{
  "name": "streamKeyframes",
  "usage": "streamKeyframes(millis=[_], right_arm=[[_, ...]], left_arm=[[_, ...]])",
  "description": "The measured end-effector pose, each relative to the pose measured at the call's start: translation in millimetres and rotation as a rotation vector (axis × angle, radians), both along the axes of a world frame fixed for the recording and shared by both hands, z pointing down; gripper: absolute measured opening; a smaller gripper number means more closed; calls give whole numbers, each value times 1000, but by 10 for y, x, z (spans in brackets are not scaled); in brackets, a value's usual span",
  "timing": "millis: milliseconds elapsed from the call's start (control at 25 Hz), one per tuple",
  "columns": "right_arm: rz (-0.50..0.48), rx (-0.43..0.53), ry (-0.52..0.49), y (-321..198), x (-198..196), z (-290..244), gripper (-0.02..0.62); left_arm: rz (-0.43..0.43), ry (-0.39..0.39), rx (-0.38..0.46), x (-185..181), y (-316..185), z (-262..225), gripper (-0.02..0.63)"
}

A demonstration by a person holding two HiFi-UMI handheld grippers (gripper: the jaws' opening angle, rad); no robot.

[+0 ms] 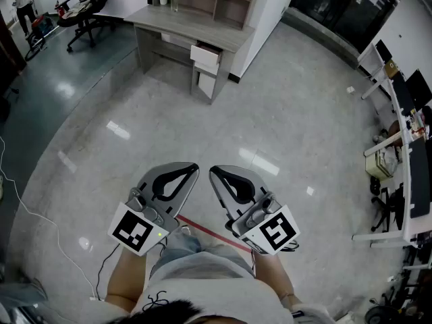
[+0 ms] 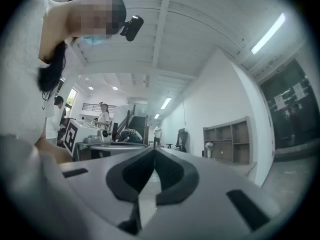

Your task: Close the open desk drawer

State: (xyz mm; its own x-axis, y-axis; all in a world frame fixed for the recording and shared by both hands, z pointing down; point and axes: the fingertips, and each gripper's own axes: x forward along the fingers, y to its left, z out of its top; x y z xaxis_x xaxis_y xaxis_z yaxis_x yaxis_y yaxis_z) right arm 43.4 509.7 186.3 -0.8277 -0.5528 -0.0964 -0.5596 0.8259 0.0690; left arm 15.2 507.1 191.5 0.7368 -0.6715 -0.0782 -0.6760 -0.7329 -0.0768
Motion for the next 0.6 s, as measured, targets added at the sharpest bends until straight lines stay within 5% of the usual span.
streamKeyframes(millis=[600], right_arm=[[4, 14, -8, -179, -208, -26, 8]], left_arm=[[16, 18, -6, -211, -190, 20, 11]])
